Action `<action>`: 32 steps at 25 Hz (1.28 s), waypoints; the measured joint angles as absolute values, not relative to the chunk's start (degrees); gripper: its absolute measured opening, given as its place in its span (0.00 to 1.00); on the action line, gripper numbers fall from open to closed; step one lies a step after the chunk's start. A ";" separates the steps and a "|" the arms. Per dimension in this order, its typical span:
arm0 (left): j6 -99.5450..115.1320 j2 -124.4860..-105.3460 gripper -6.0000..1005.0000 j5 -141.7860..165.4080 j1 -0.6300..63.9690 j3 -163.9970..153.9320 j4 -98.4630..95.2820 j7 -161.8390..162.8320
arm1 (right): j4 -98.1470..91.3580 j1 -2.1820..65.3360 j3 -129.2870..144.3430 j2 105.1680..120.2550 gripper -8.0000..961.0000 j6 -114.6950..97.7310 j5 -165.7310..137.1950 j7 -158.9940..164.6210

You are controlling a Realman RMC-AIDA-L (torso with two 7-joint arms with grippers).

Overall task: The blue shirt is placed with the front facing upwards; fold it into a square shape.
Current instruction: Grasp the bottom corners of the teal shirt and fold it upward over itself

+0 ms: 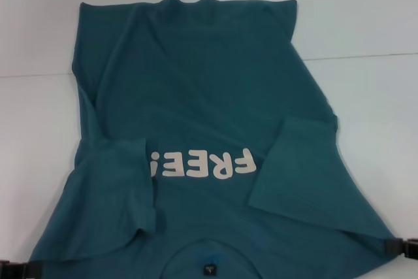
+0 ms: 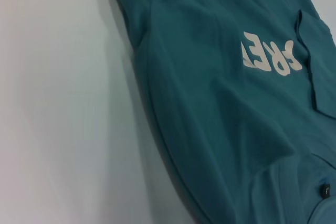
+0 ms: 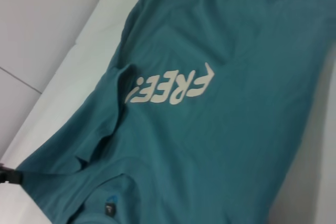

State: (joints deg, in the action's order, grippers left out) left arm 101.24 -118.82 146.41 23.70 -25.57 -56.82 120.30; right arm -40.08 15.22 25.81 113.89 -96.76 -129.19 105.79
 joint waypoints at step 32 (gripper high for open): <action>107.94 -119.44 0.03 145.35 19.62 -16.91 -54.53 115.31 | -40.07 8.06 18.54 113.37 0.04 -100.91 -129.37 99.85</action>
